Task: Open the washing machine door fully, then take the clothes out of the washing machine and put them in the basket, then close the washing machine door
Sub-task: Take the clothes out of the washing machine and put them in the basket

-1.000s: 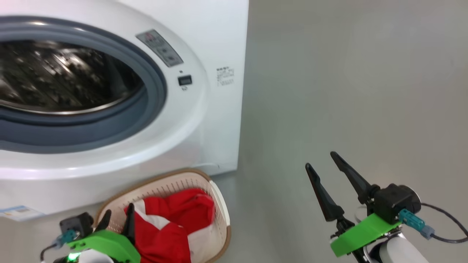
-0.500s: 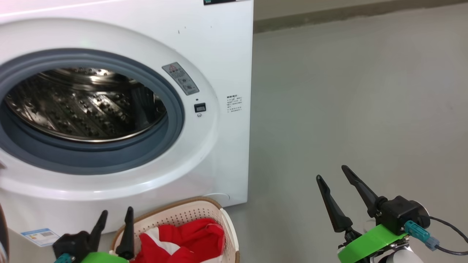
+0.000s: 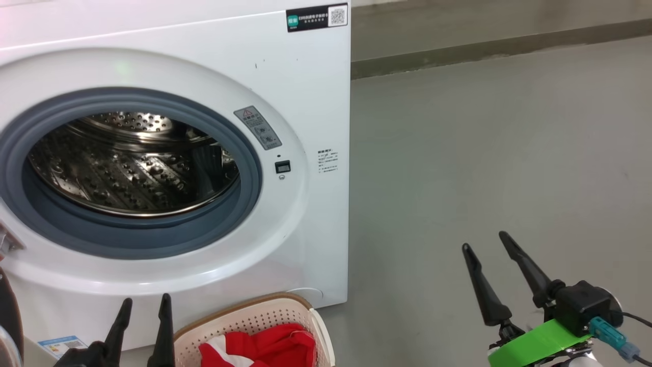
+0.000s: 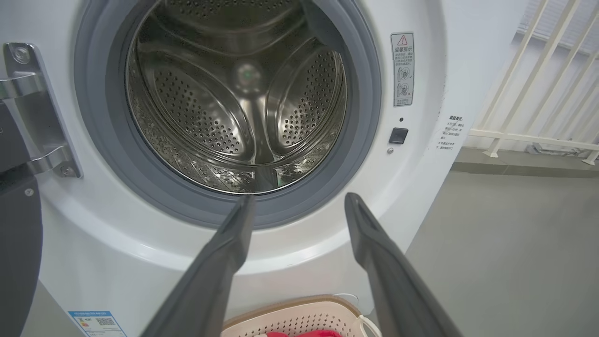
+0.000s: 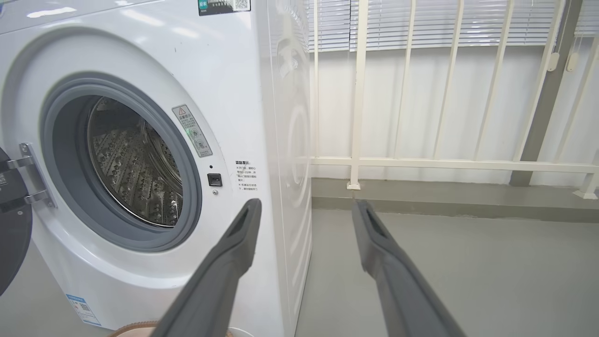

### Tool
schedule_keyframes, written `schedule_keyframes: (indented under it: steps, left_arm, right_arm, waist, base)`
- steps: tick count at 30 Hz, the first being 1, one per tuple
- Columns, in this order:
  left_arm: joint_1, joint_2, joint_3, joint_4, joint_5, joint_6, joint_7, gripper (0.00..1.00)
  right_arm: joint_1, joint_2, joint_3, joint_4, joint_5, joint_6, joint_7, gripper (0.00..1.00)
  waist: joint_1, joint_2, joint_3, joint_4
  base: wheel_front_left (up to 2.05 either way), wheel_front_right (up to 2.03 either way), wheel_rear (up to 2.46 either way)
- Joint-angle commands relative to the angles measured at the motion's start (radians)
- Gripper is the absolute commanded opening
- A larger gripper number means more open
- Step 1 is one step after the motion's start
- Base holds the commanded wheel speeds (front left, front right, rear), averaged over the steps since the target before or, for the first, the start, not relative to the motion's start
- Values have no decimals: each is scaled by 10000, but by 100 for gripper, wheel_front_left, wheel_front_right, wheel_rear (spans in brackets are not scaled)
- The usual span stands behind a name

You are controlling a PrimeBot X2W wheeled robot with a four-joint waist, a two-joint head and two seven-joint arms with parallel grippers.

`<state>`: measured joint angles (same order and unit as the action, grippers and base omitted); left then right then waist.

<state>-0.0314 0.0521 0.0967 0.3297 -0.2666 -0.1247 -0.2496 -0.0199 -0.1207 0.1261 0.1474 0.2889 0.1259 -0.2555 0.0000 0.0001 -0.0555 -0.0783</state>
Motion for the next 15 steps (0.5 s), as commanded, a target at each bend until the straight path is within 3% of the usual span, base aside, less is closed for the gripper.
schedule_keyframes:
  steps: [1,15]
  left_arm:
    - [-86,166,369,-373,150,-41,-122,100]
    - [634,79,841,-1177,297,-47,-122,100]
  right_arm:
    - [-35,-73,94,-324,-131,48,-63,100]
    - [231,-119,-285,-636,-147,48,-63,100]
  waist:
    - [0,-1,-41,-14]
    - [0,-1,-222,-37]
  base:
    - [0,0,0]
    - [0,0,0]
